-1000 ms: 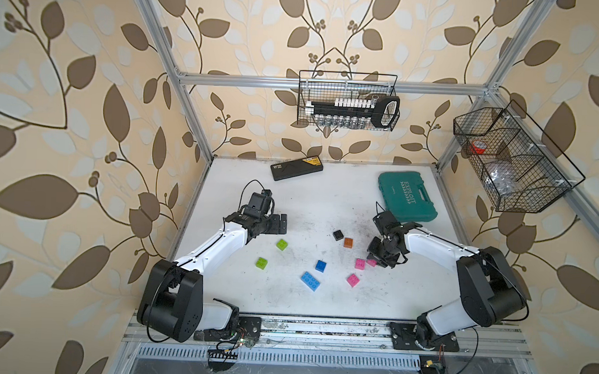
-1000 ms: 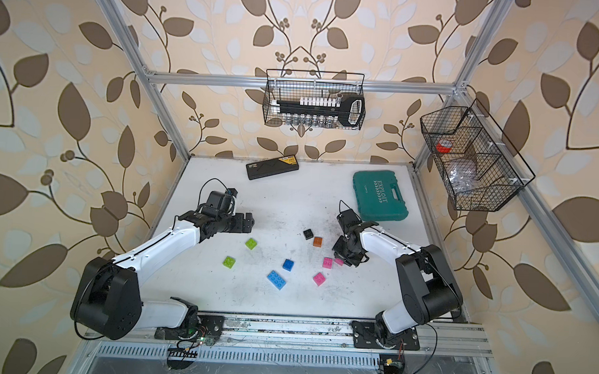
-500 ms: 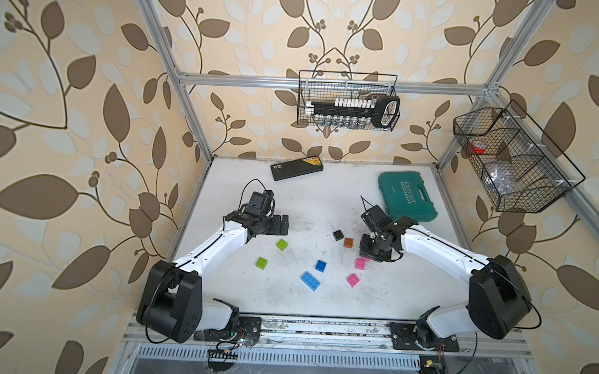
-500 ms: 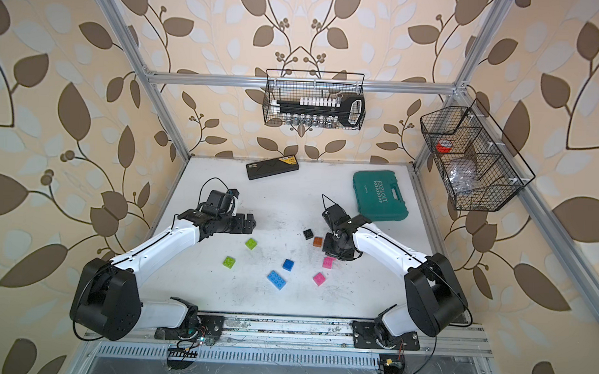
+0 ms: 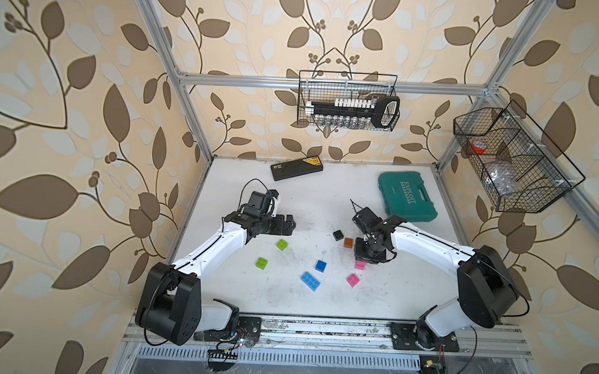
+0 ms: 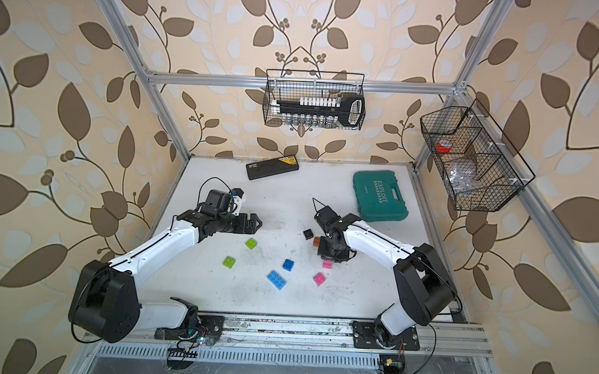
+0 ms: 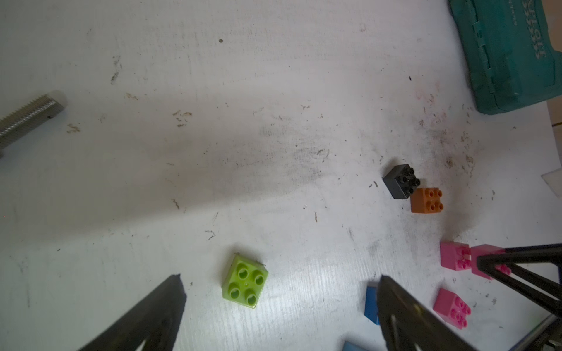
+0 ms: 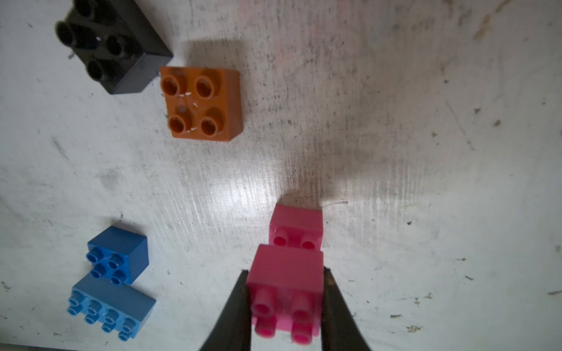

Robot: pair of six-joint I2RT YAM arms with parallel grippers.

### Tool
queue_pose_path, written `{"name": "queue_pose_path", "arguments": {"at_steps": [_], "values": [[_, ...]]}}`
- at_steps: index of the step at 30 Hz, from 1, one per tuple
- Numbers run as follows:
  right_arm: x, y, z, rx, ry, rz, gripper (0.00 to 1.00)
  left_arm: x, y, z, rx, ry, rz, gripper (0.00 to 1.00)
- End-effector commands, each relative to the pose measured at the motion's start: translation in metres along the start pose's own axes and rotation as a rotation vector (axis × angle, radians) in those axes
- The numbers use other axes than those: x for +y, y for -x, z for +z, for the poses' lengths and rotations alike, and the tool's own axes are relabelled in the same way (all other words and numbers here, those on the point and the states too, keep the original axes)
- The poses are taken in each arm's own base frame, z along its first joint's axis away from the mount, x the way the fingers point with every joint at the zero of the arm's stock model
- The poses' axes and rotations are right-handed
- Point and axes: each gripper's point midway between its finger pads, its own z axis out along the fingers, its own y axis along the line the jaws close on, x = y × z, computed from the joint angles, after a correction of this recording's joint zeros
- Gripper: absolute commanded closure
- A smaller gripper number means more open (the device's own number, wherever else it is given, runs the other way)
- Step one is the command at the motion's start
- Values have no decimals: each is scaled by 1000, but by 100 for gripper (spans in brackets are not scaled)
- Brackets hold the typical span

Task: Assemble the number 4 with lego
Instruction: Assemble the lego brick with the lego brick.

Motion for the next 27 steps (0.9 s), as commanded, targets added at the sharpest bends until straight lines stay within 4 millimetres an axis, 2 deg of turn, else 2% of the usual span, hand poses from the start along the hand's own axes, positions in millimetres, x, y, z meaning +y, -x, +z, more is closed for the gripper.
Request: {"name": "queue_pose_path", "arguments": {"at_steps": [1,17,27], "values": [[2,-1,1,13,-10,-19,88,-14,2,-3,-14,-62,36,1],[-5,-8,24,49,-49,41,89,-9,2,-1,-4,-29,34,1],[-20,-30,42,120,-74,135,93,-7,1,1,6,-21,31,1]]}}
